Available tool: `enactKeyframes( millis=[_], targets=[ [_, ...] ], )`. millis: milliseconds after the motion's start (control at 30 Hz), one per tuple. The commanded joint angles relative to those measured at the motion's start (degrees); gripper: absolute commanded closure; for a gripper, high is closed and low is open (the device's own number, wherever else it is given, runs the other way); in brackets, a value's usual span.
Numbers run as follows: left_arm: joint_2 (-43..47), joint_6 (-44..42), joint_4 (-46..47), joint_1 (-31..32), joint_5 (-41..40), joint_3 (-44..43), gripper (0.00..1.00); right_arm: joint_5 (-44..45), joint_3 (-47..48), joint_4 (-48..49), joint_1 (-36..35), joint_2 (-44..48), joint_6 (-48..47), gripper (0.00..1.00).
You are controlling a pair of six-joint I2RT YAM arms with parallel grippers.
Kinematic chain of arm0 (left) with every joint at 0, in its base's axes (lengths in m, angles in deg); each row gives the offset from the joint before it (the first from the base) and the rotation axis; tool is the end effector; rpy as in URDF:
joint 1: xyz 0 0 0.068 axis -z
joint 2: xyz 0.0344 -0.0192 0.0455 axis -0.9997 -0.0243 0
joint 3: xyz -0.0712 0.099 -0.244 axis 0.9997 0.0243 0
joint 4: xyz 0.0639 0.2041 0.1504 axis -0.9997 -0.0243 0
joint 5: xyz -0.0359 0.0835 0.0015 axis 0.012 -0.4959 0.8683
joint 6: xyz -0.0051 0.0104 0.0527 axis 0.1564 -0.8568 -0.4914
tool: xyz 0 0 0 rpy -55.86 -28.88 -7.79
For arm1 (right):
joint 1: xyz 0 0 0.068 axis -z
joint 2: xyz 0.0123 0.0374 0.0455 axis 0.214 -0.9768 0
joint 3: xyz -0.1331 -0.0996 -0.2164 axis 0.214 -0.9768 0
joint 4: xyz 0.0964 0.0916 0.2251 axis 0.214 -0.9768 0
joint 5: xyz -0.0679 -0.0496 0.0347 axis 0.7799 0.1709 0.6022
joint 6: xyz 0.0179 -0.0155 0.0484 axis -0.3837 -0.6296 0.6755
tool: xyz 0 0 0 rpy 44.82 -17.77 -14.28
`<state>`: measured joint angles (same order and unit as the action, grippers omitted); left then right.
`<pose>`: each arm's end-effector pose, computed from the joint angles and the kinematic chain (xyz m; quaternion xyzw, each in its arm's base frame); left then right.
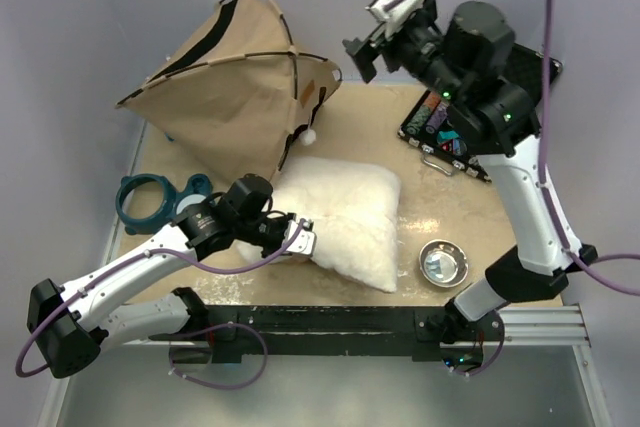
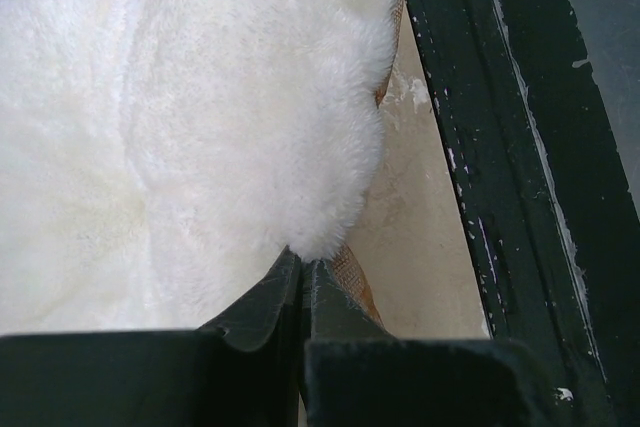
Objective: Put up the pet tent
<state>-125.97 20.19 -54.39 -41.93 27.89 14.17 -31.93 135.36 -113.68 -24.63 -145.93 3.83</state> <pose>0.1271 -0.1649 0.2808 0.6912 0.5529 -0.3016 0.3543 0.2292 0.1724 0.5833 -0.3613 0.5876 0.0647 0.7211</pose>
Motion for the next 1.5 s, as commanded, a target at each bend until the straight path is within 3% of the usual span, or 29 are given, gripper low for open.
enactKeyframes(
  millis=[0, 67, 200, 333, 500, 667, 767, 933, 1133, 1300, 1467],
  targets=[
    [0.20, -1.80, 0.89, -0.27, 1.32, -0.90, 1.00, -19.38, -5.55, 6.97, 11.03, -2.35, -0.77, 0.02],
    [0.38, -2.94, 0.36, -0.36, 1.23, -0.64, 1.00, -29.41, -6.09, 6.64, 15.62, -4.72, -4.78, 0.02],
    [0.21, -4.26, -0.52, -0.36, 1.41, -0.64, 1.00, -36.38, -4.87, 4.00, 16.16, -10.78, -20.51, 0.04],
    [-0.67, -4.53, -0.52, -0.36, 1.32, -0.73, 1.00, -42.36, 3.37, 5.49, 15.73, -21.13, -22.56, 0.04],
    [-1.64, -4.80, 0.01, -0.27, 1.32, -0.90, 1.00, -47.29, 11.05, 11.35, 12.48, -30.12, -20.46, 0.02],
    [-2.78, -5.85, 0.01, -0.36, 0.71, -1.08, 1.00, -45.63, 2.53, 33.66, 8.43, -31.71, -13.45, 0.01],
    [-3.22, -6.46, -0.08, -0.36, 0.62, -1.08, 1.00, -45.19, 4.53, 44.05, 7.81, -36.27, -6.32, 0.01],
    [-3.92, -6.55, -0.87, -0.36, 0.70, -1.69, 1.00, -46.76, 15.43, 49.25, 7.46, -47.08, -1.74, 0.01],
    [-4.01, -5.06, -0.78, -0.36, 0.44, -1.87, 1.00, -47.65, 12.72, 60.67, 6.23, -50.52, 2.12, 0.02],
    [-4.10, -2.78, -0.61, -0.27, 0.00, -2.39, 1.00, -44.75, 15.70, 66.82, 5.53, -55.88, 7.22, 0.10],
    [-4.62, -1.99, -0.78, -0.44, -0.44, -3.10, 1.00, -43.87, 16.06, 68.68, 5.53, -58.69, 8.02, 0.13]
  ],
)
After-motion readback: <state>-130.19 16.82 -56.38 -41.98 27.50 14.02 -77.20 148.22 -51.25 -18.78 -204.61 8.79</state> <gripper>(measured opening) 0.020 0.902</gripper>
